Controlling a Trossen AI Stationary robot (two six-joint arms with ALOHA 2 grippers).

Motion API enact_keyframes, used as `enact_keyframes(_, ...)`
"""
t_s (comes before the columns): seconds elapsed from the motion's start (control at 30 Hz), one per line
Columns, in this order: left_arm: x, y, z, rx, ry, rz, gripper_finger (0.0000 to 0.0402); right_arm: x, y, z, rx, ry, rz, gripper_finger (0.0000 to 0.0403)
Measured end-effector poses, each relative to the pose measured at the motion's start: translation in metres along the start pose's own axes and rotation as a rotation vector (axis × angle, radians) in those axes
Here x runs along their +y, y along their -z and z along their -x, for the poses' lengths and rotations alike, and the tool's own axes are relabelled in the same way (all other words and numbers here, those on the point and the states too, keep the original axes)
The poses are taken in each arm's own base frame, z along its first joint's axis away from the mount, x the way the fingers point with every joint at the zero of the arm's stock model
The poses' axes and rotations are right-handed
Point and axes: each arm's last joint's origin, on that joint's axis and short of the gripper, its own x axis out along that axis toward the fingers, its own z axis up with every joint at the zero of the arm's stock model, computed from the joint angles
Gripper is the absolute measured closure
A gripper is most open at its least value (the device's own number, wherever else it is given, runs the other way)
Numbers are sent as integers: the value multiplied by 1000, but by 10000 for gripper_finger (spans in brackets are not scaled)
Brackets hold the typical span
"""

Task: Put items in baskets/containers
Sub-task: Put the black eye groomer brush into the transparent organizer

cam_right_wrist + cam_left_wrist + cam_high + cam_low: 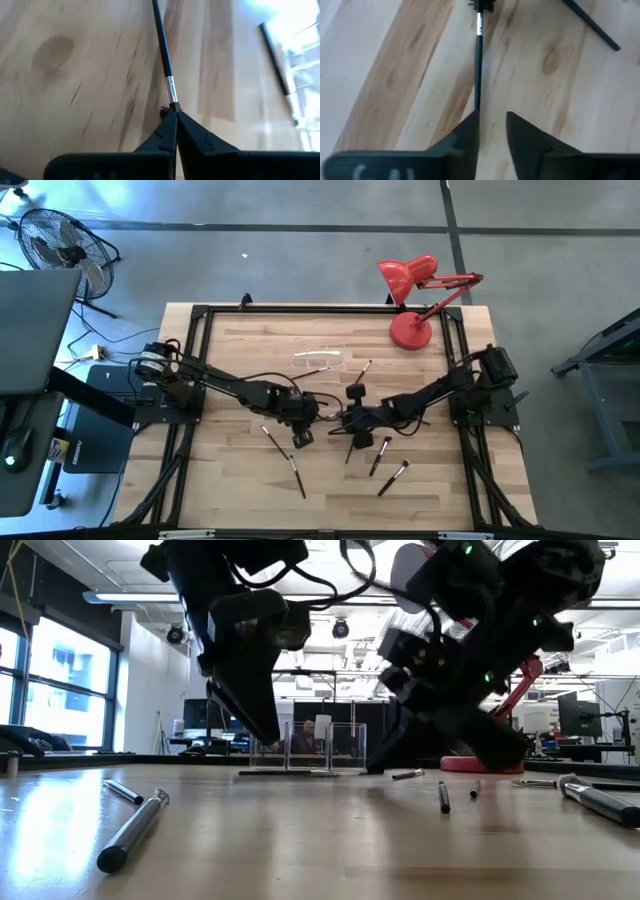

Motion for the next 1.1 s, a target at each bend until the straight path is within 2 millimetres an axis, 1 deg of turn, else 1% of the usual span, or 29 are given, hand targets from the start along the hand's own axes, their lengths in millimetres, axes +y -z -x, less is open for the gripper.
enact_keyframes(0.13, -1, 0, 0, 12, 23, 1, 267, -3, -4, 6, -16, 7, -6, 403)
enact_keyframes(0.3, -1, 0, 0, 12, 28, 30, 256, -5, -11, 16, -38, 11, -6, 403)
enact_keyframes(0.37, -1, 0, 0, 10, 36, 41, 256, -4, -12, 18, -36, 6, 6, 403)
enact_keyframes(0.47, -2, 0, 0, 28, 62, 44, 256, -4, -22, 20, -19, -4, 42, 403)
enact_keyframes(0.6, -2, -3, -5, 50, 61, 59, 256, -7, -33, 20, -1, 1, 64, 403)
enact_keyframes(0.73, -4, -15, -9, 72, 51, 64, 261, -10, -44, 21, -27, 6, 62, 403)
enact_keyframes(0.87, -5, -25, -13, 134, 20, 44, 271, -11, -47, 22, -16, -6, 107, 403)
enact_keyframes(0.97, -6, -26, -17, 201, 4, 13, 280, -11, -47, 23, -3, -11, 115, 403)
enact_keyframes(1.1, -12, -35, -14, 172, 25, -19, 290, -11, -47, 23, -6, -13, 113, 403)
